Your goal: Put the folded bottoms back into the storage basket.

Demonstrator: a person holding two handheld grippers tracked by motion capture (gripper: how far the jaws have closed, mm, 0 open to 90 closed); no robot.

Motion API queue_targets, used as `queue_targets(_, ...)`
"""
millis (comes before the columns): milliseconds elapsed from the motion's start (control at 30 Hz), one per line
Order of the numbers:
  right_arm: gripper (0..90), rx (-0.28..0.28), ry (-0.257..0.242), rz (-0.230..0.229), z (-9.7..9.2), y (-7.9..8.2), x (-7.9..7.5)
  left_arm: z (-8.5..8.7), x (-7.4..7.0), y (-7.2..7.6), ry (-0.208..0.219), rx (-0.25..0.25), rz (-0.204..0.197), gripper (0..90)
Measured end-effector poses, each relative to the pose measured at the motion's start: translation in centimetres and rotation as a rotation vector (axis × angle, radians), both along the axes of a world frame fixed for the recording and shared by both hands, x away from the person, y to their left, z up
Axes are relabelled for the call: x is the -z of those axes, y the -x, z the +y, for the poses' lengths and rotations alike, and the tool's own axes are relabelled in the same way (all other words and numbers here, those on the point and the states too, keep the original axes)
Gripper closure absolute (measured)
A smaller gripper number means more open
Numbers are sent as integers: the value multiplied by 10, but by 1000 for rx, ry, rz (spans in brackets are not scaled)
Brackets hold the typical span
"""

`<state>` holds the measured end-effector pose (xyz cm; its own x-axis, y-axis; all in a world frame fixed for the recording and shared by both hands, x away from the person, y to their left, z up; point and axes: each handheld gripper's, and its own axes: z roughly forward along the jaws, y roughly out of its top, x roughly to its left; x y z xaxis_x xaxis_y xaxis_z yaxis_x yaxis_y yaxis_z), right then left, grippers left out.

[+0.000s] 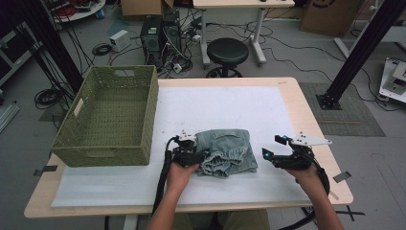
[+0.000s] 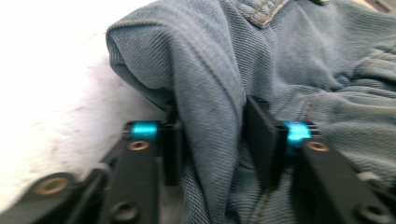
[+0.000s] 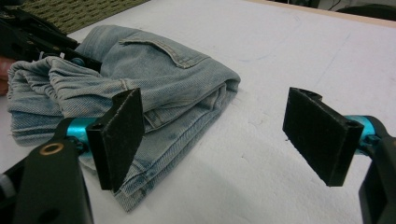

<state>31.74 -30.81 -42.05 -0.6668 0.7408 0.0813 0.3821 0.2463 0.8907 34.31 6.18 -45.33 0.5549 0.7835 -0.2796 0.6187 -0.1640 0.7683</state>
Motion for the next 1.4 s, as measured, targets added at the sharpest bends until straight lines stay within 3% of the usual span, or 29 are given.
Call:
queue_targets(100,210,4,-2,-1,-1,0,0,0,0,0,7,3,-2,678)
queue_targets(200,210,6,-3,0,-3,0,0,-1,-1,3,0,2,-29,697)
queue_targets(367,210,18,-14,-1,-6,1,-1,5,-4,7,71,12,-91,707)
queue_targets(567,210,29,-18,0,-10,2,0,7,-14,12,149,58,-188,713)
queue_targets(700,210,39,-34,2,-13,3,-1,4,-23,17,192,115,-289,715)
queue_targets(767,210,47,-36,3,-14,3,-1,2,-29,20,206,132,-317,715)
queue_targets(1133,211,62,-52,-12,-18,4,-3,-2,-56,28,217,202,-427,720)
queue_targets(1400,210,62,-50,-7,-18,4,-2,5,-75,29,216,222,-474,723)
